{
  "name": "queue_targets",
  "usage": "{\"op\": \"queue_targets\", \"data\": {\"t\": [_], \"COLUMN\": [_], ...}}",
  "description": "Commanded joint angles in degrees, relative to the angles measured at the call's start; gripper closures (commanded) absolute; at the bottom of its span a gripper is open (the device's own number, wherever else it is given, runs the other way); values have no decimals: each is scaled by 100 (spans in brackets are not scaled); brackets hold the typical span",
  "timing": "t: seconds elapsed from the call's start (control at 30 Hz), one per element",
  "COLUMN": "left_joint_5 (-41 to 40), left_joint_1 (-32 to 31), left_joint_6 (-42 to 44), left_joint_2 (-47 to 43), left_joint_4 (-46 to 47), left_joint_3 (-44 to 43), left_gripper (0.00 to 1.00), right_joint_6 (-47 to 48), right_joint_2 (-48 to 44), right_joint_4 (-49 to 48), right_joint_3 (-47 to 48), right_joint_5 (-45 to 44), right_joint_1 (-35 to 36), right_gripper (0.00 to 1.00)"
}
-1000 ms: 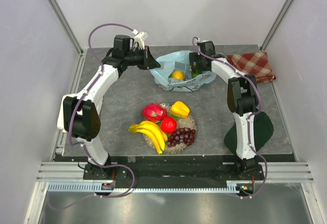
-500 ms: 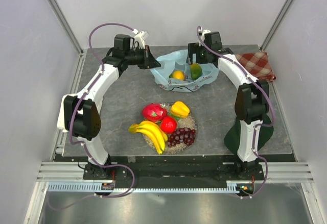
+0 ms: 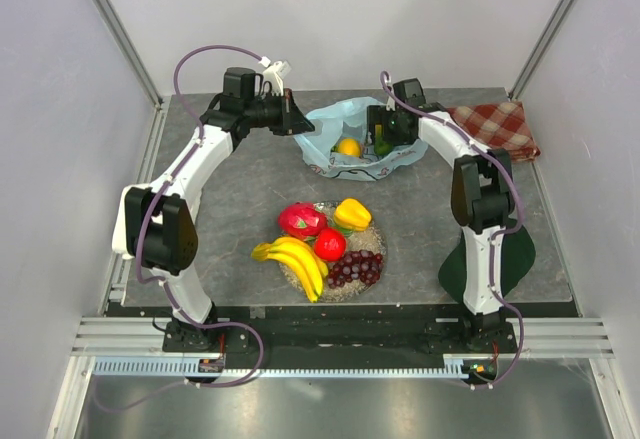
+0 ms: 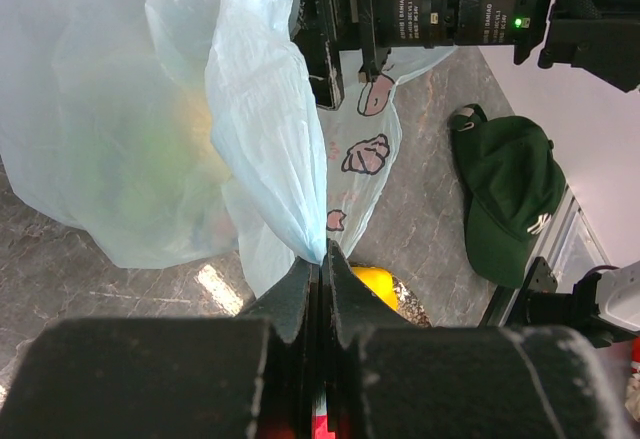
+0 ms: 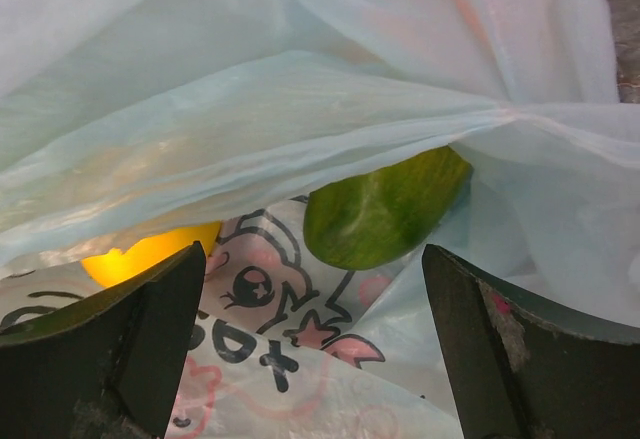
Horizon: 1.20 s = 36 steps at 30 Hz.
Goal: Take the fake fruits out of the plastic bag
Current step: Take out the fake fruit from the plastic bag.
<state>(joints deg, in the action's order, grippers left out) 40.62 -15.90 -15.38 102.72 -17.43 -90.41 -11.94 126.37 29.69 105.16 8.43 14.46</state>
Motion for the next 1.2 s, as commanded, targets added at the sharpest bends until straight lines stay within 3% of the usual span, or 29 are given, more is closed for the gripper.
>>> {"op": "queue_targets", "data": {"t": [0.0, 0.2, 0.3, 0.5, 0.53, 0.63, 0.8, 1.03, 1.17], "left_joint_5": [-1, -28, -72, -81, -89, -98, -160, -335, -441], "left_joint_1": [-27, -36, -36, -36, -36, -36, -36, -45, -36], "left_joint_6": [-18, 17, 61, 79, 79, 35, -97, 70, 149], "left_joint_2": [-147, -208, -270, -358, -349, -305, -165, 2, 117], "left_joint_4": [91, 38, 12, 12, 3, 20, 117, 109, 100], "left_joint_3": [-82, -29, 50, 147, 129, 59, -134, -495, -696], "left_gripper": [98, 98, 98, 98, 98, 98, 98, 98, 98], "right_joint_6": [-54, 34, 61, 166, 192, 315, 877, 1843, 2703], "right_joint_2": [230, 792, 1004, 741, 505, -135, -823, -1605, -2185], "right_joint_4": [10, -147, -297, -385, -368, -175, 572, 1407, 1592], "right_joint_3": [338, 830, 1076, 1156, 1121, 814, 453, -319, -962], "right_joint_5": [-271, -421, -631, -360, -203, 369, 1844, 3242, 3569], "right_joint_1": [-13, -13, -22, -66, -83, -101, -101, -92, -66], "right_gripper": [2, 2, 7, 52, 63, 82, 86, 86, 85]}}
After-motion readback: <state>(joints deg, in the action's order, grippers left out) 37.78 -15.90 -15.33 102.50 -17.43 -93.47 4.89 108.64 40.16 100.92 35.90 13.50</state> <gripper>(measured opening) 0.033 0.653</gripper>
